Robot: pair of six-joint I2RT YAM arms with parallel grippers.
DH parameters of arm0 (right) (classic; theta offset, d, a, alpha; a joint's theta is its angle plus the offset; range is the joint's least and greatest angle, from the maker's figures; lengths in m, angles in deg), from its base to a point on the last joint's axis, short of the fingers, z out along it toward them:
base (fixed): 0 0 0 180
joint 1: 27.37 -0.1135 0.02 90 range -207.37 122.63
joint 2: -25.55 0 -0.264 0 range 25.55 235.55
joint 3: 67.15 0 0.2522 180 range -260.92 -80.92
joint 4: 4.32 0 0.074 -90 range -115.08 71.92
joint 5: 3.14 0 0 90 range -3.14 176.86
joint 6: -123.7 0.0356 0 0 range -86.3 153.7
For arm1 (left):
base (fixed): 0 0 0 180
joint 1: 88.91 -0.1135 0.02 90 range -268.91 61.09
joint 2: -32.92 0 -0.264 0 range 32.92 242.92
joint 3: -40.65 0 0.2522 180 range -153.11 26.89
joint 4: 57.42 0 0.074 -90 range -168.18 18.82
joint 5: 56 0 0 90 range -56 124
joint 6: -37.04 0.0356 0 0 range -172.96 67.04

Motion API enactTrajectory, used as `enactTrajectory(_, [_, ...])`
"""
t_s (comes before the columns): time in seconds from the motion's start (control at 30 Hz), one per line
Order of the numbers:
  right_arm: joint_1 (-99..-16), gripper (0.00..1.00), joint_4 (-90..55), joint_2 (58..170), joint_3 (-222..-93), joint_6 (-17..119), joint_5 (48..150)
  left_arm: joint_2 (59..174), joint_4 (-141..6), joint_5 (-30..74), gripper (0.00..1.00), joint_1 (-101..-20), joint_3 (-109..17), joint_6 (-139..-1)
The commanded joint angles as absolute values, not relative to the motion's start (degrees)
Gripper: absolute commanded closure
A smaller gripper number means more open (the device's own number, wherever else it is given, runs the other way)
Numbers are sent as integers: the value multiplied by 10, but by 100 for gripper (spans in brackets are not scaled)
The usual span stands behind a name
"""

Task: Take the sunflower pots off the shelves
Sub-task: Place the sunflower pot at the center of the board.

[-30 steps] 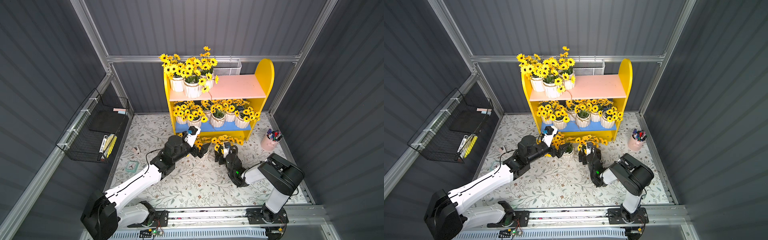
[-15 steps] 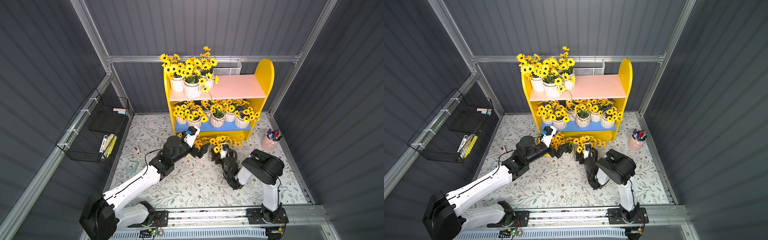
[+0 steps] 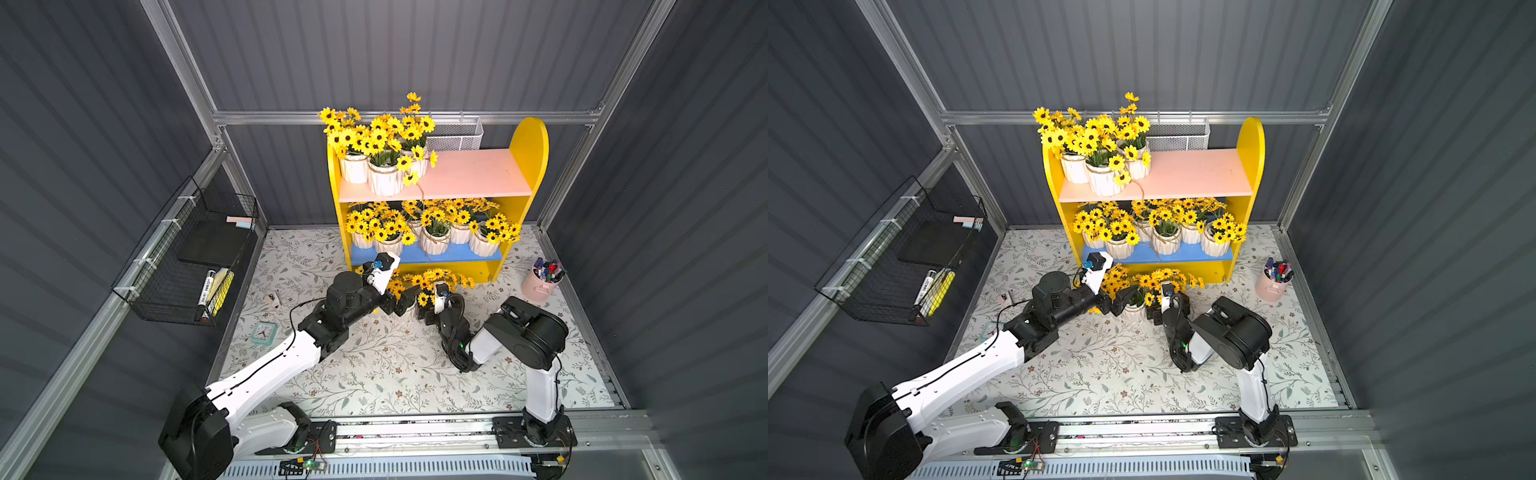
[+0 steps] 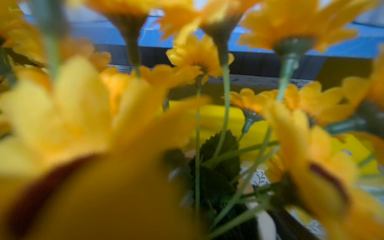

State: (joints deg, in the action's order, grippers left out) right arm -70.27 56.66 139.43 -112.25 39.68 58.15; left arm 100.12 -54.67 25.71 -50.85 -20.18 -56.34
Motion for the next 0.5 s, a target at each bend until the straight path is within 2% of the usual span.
enactTrajectory(0.0, [-707,22,497,1391,-1122,422,611,982,-550,257,1,-511,-199,-553])
enactTrajectory(0.03, [-706,8,495,1385,-1120,424,614,982,-551,255,1,-510,-200,-552])
enactTrajectory(0.07, [-707,1,492,1379,-1116,427,616,983,-551,253,1,-511,-200,-553])
enactTrajectory(0.47, [-699,1,392,1275,-1106,433,650,975,-552,253,1,-511,-202,-555])
